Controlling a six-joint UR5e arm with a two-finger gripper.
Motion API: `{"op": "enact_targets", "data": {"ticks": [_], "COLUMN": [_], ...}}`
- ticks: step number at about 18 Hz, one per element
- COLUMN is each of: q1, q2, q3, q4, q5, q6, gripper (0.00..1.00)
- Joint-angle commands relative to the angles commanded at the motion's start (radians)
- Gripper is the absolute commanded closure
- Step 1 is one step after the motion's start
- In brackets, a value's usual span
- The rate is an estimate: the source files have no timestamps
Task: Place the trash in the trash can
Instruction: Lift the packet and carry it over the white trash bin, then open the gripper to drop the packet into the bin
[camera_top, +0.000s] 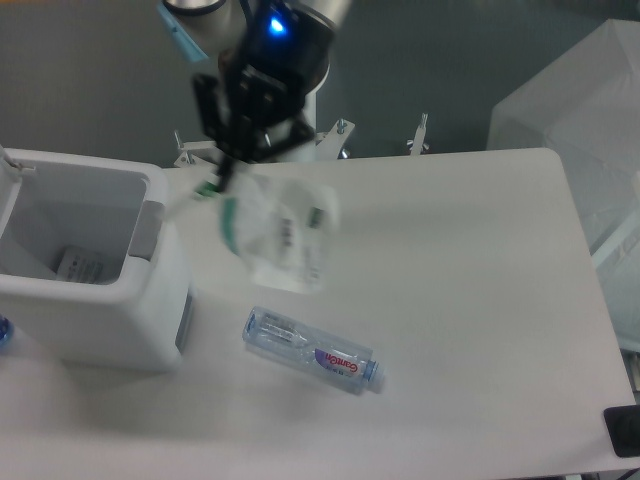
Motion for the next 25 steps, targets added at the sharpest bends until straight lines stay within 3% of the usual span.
{"op": "enact_targets", "data": {"ticks": [6,14,19,20,21,22,25], "q1": [-0.107,-0.137,-0.15,-0.154,-0.16,-0.161,-0.163], "q2": [0.025,0.064,0.035,0.028,0.013,0.005,-0.018], "q3": [-0.002,-0.012,-0.02,-0.02,-0.02,-0.02,-0.023], "q4": [0.006,0.009,0.012,0.012,0.017,0.02,0.021], "q5": [-0.015,-0.118,-0.118,-0.118,-0.118,-0.118,-0.118], "q6": [-0.086,-0.17,-0.166,-0.164,-0.163,-0.164,-0.163], "gripper": [1.0,1.0,0.99,0.94,0.75,0.72,0.46]}}
